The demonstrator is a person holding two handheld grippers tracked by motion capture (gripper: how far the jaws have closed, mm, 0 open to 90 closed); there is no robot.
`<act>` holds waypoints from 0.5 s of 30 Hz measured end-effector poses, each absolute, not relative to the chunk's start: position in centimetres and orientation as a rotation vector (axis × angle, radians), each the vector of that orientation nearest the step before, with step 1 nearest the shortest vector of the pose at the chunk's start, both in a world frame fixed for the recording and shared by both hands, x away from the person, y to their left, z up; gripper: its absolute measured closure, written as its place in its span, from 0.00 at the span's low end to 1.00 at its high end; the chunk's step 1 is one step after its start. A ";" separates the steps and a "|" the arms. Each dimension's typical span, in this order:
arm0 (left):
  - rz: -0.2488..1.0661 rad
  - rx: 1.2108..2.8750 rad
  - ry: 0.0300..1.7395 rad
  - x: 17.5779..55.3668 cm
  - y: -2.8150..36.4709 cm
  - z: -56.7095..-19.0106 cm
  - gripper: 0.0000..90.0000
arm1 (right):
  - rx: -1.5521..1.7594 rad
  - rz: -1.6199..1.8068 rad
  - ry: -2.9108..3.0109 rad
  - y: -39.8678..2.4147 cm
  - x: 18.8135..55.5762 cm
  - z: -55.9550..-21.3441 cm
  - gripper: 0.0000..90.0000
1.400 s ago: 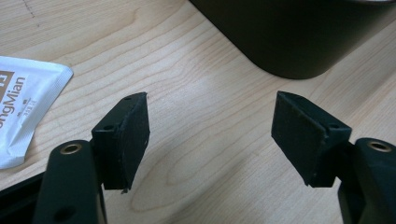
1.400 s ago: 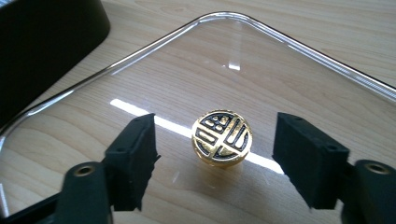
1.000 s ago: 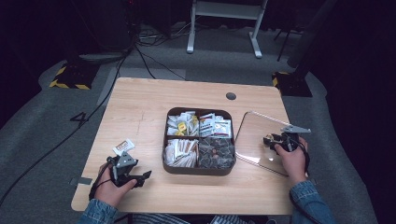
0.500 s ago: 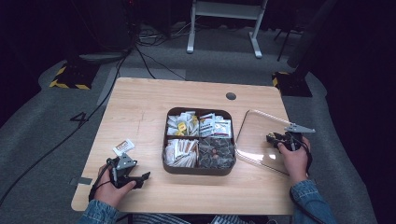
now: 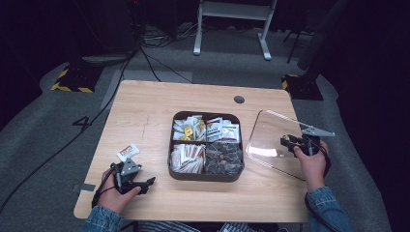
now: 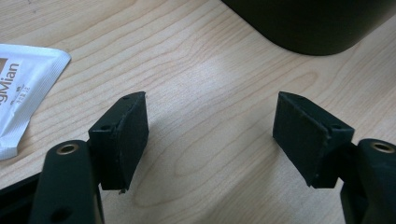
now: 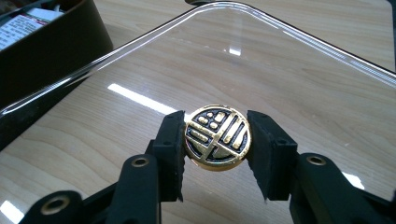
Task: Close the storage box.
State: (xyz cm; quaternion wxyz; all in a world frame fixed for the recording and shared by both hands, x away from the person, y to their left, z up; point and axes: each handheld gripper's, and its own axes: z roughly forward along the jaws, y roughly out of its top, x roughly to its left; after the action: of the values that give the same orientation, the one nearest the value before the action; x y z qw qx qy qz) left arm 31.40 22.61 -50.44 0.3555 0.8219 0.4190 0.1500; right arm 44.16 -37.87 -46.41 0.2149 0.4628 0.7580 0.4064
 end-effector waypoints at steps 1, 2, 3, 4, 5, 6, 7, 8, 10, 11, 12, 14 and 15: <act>0.388 2.123 1.082 31.4 22.6 -50.4 0.30 | 1.283 1.127 2.102 -37.9 44.2 -46.4 0.66; 0.397 2.133 1.078 31.4 22.5 -50.4 0.30 | 1.285 1.129 2.103 -37.9 44.1 -46.3 0.66; 0.407 2.145 1.073 31.4 22.4 -50.4 0.30 | 1.273 1.128 2.102 -38.0 44.0 -45.8 0.66; 0.408 2.146 1.072 31.4 22.4 -50.4 0.30 | 1.269 1.130 2.101 -38.1 43.9 -45.6 0.66; 0.405 2.146 1.072 31.4 22.4 -50.4 0.30 | 1.265 1.132 2.097 -38.1 43.9 -45.4 0.66; 0.405 2.146 1.072 31.4 22.4 -50.4 0.30 | 1.260 1.132 2.098 -38.1 43.8 -45.2 0.66; 0.406 2.146 1.072 31.4 22.4 -50.4 0.30 | 1.256 1.131 2.096 -38.1 43.8 -45.0 0.66; 0.406 2.146 1.072 31.4 22.4 -50.4 0.30 | 1.250 1.139 2.094 -38.1 43.7 -44.8 0.66; 0.406 2.146 1.072 31.4 22.4 -50.4 0.30 | 1.243 1.139 2.091 -38.1 43.6 -44.3 0.66; 0.407 2.146 1.072 31.4 22.4 -50.4 0.30 | 1.241 1.143 2.090 -38.1 43.6 -44.1 0.66; 0.407 2.146 1.072 31.4 22.4 -50.4 0.30 | 1.239 1.150 2.092 -38.0 43.5 -43.8 0.66; 0.408 2.147 1.072 31.4 22.4 -50.4 0.30 | 1.233 1.161 2.091 -37.9 43.4 -43.3 0.66; 0.408 2.147 1.072 31.4 22.4 -50.4 0.30 | 1.231 1.170 2.091 -37.7 43.3 -43.1 0.66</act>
State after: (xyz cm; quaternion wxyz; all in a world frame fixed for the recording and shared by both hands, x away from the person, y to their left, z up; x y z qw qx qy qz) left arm 31.43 22.38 -50.43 0.3466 0.8274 0.4130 0.1572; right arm 43.33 -37.73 -43.08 0.2221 0.4456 0.7569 0.4233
